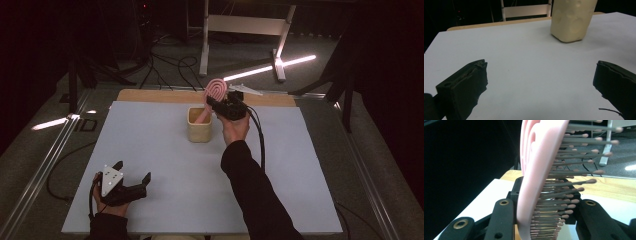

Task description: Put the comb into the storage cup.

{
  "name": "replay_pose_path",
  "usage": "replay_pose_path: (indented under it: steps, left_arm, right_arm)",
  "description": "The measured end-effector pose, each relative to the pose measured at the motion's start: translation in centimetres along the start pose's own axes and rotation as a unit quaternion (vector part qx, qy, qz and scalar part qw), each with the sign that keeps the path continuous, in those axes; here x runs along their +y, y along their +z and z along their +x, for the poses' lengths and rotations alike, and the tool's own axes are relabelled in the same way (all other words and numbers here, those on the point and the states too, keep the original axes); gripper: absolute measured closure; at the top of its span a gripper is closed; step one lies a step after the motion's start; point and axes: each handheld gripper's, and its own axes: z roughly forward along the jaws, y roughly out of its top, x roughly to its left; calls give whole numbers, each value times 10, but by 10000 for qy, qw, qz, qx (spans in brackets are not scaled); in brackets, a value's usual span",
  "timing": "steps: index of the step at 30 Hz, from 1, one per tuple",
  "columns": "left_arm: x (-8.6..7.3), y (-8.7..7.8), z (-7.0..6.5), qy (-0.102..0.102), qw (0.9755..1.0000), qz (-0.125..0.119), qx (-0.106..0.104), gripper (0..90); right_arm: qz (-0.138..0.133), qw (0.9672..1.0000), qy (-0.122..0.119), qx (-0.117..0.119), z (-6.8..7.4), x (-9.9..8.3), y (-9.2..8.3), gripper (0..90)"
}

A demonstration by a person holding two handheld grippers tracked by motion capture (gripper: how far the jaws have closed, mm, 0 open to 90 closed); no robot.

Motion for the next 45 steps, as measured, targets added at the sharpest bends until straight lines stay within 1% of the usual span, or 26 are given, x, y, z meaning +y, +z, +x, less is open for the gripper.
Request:
replay_pose_path:
  steps: [18, 29, 41, 45]
  left_arm:
    - [0, 0, 0, 3, 10000, 3, -11, 0]
    - [0, 0, 0, 10, 10000, 12, -15, 0]
    - [0, 0, 0, 6, 10000, 2, -15, 0]
    - [0, 0, 0, 9, 10000, 0, -15, 0]
  right_arm:
    - [110, 9999, 2, 4, 3, -9, 8, 629]
    - [142, 9999, -24, -5, 4, -12, 12, 628]
    - [255, 9996, -97, -37, 6, -17, 19, 627]
    - [279, 9996, -88, -29, 7, -19, 21, 625]
